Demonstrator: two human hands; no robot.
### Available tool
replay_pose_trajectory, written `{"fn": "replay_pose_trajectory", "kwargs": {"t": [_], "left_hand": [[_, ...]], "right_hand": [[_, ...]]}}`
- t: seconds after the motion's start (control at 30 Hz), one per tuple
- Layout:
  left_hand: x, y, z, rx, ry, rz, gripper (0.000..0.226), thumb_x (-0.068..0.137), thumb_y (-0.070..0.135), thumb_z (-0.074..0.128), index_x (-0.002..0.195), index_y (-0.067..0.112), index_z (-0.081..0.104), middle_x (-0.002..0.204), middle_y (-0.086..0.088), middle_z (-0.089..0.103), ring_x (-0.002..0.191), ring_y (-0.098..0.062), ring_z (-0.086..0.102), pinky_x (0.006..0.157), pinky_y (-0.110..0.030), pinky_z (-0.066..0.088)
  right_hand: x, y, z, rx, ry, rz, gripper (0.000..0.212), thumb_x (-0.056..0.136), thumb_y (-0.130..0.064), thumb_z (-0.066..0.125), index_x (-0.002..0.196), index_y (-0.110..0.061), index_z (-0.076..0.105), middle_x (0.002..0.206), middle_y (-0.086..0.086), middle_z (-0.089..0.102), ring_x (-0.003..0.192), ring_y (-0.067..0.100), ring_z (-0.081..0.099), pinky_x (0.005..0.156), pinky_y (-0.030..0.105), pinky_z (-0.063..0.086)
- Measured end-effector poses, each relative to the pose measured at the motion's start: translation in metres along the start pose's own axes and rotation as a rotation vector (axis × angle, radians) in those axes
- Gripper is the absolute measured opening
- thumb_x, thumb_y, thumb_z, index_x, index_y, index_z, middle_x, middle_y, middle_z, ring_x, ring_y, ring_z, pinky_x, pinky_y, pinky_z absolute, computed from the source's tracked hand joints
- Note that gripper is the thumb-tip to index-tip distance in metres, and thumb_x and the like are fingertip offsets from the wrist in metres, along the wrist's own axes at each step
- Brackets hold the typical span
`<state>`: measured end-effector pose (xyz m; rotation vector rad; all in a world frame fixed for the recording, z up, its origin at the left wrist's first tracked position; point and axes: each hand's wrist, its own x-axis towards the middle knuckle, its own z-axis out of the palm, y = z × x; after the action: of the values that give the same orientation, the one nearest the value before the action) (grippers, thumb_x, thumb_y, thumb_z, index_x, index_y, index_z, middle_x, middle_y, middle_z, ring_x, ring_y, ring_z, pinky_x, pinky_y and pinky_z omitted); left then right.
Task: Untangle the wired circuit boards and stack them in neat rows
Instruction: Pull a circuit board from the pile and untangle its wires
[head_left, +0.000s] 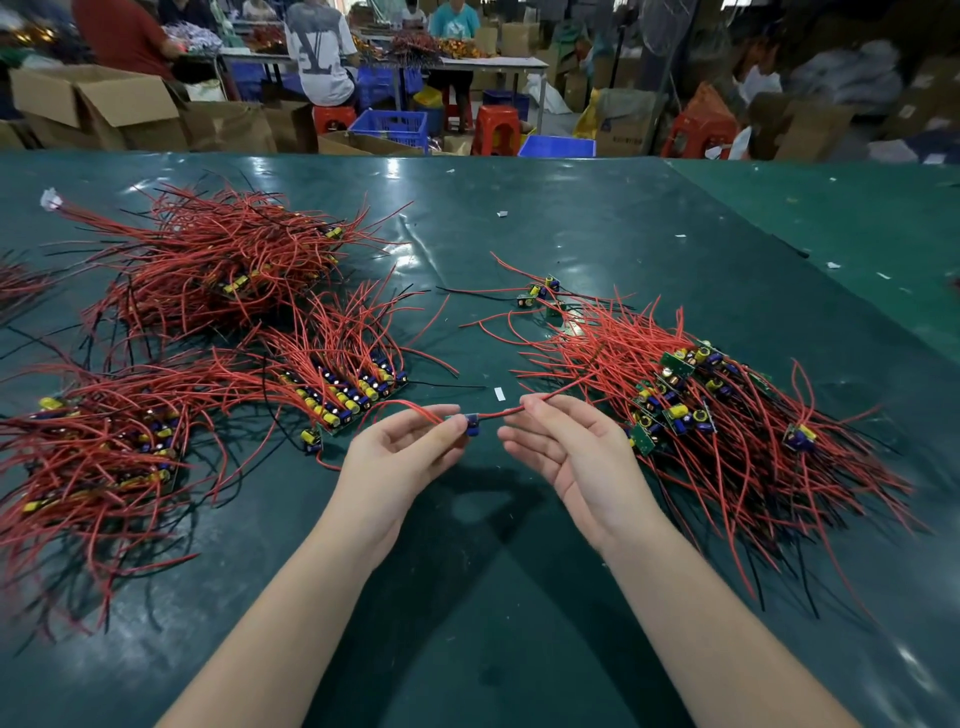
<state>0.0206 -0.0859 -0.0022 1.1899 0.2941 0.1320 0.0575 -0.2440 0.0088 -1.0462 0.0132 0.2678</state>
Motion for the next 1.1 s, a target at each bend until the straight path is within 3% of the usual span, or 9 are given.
{"fn": "replay_pose_trajectory", "kwargs": {"t": [0.2, 0.33, 0.5, 0.67, 1.1], "left_hand": [[0.000, 0.001, 0.000, -0.040, -0.016, 0.018, 0.010, 0.082, 0.007, 0.068, 0.091, 0.005, 0.071, 0.085, -0.006, 0.075, 0.082, -0.012, 0.070, 0.076, -0.020, 0.056], [0.000, 0.000, 0.000, -0.065, -0.047, 0.014, 0.025, 0.068, 0.018, 0.072, 0.090, 0.004, 0.071, 0.086, -0.008, 0.075, 0.084, -0.013, 0.071, 0.076, -0.021, 0.056], [0.001, 0.000, -0.003, -0.057, -0.057, 0.011, 0.025, 0.066, 0.020, 0.073, 0.086, 0.006, 0.073, 0.085, -0.008, 0.075, 0.083, -0.013, 0.071, 0.075, -0.020, 0.056], [0.002, 0.003, -0.006, -0.071, -0.059, 0.008, 0.028, 0.067, 0.019, 0.072, 0.090, 0.004, 0.071, 0.086, -0.007, 0.075, 0.082, -0.013, 0.071, 0.074, -0.020, 0.056], [0.004, 0.005, -0.014, 0.068, -0.005, 0.114, 0.027, 0.063, 0.027, 0.076, 0.084, 0.011, 0.075, 0.087, -0.007, 0.075, 0.083, -0.015, 0.070, 0.080, -0.024, 0.057]], "right_hand": [[0.002, -0.003, -0.004, 0.072, 0.034, 0.022, 0.016, 0.086, 0.000, 0.065, 0.077, -0.010, 0.073, 0.081, 0.012, 0.074, 0.072, 0.019, 0.073, 0.061, 0.021, 0.056], [0.002, -0.001, -0.004, 0.111, 0.056, 0.038, 0.011, 0.084, -0.001, 0.067, 0.077, -0.007, 0.071, 0.078, 0.011, 0.074, 0.070, 0.017, 0.073, 0.059, 0.019, 0.056], [0.005, -0.007, -0.010, -0.024, 0.008, -0.015, 0.026, 0.082, 0.003, 0.068, 0.066, -0.017, 0.074, 0.078, 0.008, 0.071, 0.071, 0.018, 0.072, 0.064, 0.022, 0.056], [0.008, -0.021, -0.019, 0.011, -0.032, -0.020, 0.019, 0.076, 0.001, 0.070, 0.067, -0.016, 0.073, 0.077, 0.008, 0.071, 0.070, 0.019, 0.072, 0.064, 0.023, 0.057], [0.013, -0.021, -0.027, 0.016, 0.132, -0.081, 0.017, 0.085, -0.004, 0.068, 0.070, -0.012, 0.075, 0.073, 0.007, 0.072, 0.068, 0.016, 0.071, 0.061, 0.020, 0.056]]}}
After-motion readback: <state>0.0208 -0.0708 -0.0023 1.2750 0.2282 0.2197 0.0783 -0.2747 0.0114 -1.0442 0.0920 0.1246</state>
